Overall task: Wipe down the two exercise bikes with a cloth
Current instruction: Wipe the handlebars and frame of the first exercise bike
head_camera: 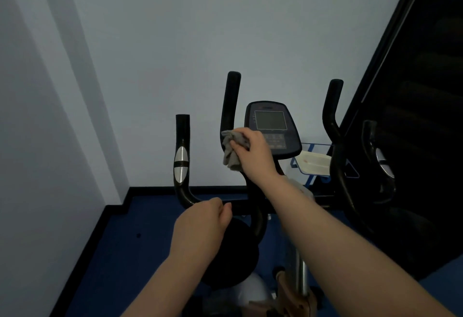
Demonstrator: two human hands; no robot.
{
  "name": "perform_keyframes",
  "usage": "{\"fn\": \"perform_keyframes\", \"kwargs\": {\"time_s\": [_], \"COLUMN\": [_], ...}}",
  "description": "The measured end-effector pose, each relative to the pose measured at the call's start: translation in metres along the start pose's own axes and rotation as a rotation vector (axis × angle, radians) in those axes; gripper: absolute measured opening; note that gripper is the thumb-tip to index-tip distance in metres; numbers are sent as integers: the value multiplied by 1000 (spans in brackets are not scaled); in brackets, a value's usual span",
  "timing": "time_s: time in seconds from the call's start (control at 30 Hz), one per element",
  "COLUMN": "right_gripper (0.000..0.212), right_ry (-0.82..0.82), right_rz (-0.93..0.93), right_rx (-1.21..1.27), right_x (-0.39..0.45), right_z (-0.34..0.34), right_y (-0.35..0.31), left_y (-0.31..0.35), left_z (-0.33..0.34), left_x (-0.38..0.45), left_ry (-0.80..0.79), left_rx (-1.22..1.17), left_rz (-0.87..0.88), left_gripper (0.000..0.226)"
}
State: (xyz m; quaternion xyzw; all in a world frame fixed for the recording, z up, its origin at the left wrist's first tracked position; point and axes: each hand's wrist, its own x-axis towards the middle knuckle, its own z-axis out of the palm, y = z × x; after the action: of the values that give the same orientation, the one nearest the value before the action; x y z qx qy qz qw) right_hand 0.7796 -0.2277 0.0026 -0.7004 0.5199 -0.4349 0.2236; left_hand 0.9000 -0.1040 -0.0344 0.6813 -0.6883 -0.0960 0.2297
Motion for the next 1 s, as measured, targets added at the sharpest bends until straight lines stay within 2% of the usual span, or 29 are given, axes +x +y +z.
{"fn": "perform_keyframes", "kwargs": {"time_s": [0.07,0.13,0.23,0.33,0.47,0.63,0.73,0.8,0.93,1.0], "right_gripper": [18,20,15,17,19,18,25,29,28,33], "right_ry": [36,-33,-153,-132,-108,102,134,125,316,316], "right_rz": [-57,-112,-76,-44,8,91,67,63,77,72], "right_rx": [-11,-76,-205,-184,-183,-92,-156,-175,-128,-140], "right_x": [-17,-20,2,2,-33,-100,-127,-135,-127,-121], "right_z": [-3,-14,-18,-8,-29,-32,-29,-35,-51,-48], "right_y": [11,15,2,-8,10,22,22,26,30,28], "left_y": [0,0,1,1,-2,-3,-3,-4,-4,-4], "left_z": [0,0,0,-1,-1,3,3,2,2,2], "left_x": [-1,-1,-1,-1,-4,-6,-6,-6,-8,-8], "left_ry": [-2,7,4,10,32,92,99,97,100,99], "left_rx": [4,13,-10,-36,-87,-146,-157,-177,-202,-191], "left_rz": [9,9,9,-8,-5,-3,-1,0,3,7], "left_gripper": [42,41,42,43,43,43,43,43,43,43]}}
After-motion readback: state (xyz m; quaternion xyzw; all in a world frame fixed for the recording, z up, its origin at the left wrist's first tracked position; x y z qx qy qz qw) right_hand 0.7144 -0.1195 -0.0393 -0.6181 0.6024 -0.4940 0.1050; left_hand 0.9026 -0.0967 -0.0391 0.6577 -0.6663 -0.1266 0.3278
